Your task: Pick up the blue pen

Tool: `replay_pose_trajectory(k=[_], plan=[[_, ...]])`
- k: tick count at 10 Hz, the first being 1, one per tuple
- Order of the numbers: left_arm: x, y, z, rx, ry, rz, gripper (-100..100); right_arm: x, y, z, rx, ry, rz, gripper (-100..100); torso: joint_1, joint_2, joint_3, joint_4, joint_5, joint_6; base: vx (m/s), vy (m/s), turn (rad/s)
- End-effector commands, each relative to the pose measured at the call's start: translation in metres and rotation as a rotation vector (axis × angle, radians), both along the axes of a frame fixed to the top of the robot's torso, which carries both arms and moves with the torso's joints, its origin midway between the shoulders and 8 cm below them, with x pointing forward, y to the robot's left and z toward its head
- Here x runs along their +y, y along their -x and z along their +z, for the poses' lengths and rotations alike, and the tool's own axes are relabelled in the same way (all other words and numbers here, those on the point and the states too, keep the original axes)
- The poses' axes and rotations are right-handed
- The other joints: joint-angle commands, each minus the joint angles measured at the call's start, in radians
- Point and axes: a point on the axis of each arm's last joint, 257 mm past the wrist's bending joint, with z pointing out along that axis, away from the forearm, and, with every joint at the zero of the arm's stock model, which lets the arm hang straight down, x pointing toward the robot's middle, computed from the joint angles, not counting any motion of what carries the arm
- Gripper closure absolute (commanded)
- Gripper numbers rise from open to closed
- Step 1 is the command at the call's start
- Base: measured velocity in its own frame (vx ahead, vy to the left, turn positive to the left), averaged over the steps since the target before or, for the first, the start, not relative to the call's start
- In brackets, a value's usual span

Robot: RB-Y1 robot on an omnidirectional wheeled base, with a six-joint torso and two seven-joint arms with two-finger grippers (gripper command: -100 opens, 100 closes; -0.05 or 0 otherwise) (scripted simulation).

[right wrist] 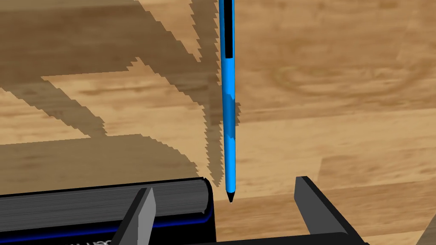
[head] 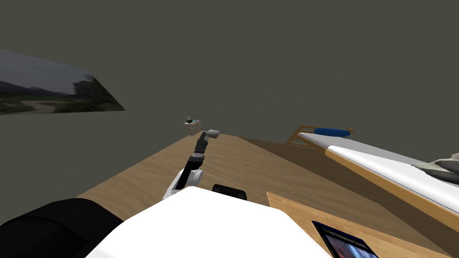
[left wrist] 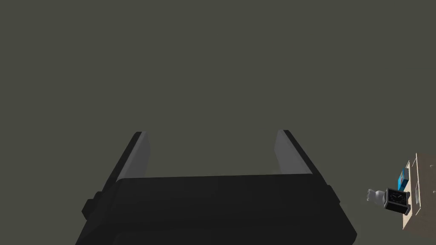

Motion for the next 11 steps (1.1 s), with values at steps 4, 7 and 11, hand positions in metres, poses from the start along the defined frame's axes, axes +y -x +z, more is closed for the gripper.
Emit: replay_pose_trajectory(k=[4, 7, 11], plan=[[0.000, 0.000, 0.000, 0.000, 0.000, 0.000, 0, 0.016, 0.036, -0.009, -0.006, -0.006, -0.174, -100, -0.004, -0.003, -0.001, 0.001, -0.001, -0.002, -0.132, -0.002, 0.364], [0.000, 0.000, 0.000, 0.000, 0.000, 0.000, 0, 0.024, 0.051, -0.011, -0.007, -0.007, -0.244, -100, -0.001, -0.007, -0.003, 0.000, -0.001, -0.002, -0.051, 0.061, 0.282], [0.000, 0.000, 0.000, 0.000, 0.000, 0.000, 0, 0.032, 0.067, -0.014, -0.007, -0.006, -0.315, -100, -0.001, -0.013, -0.006, 0.000, 0.000, -0.005, 0.001, 0.057, 0.163]])
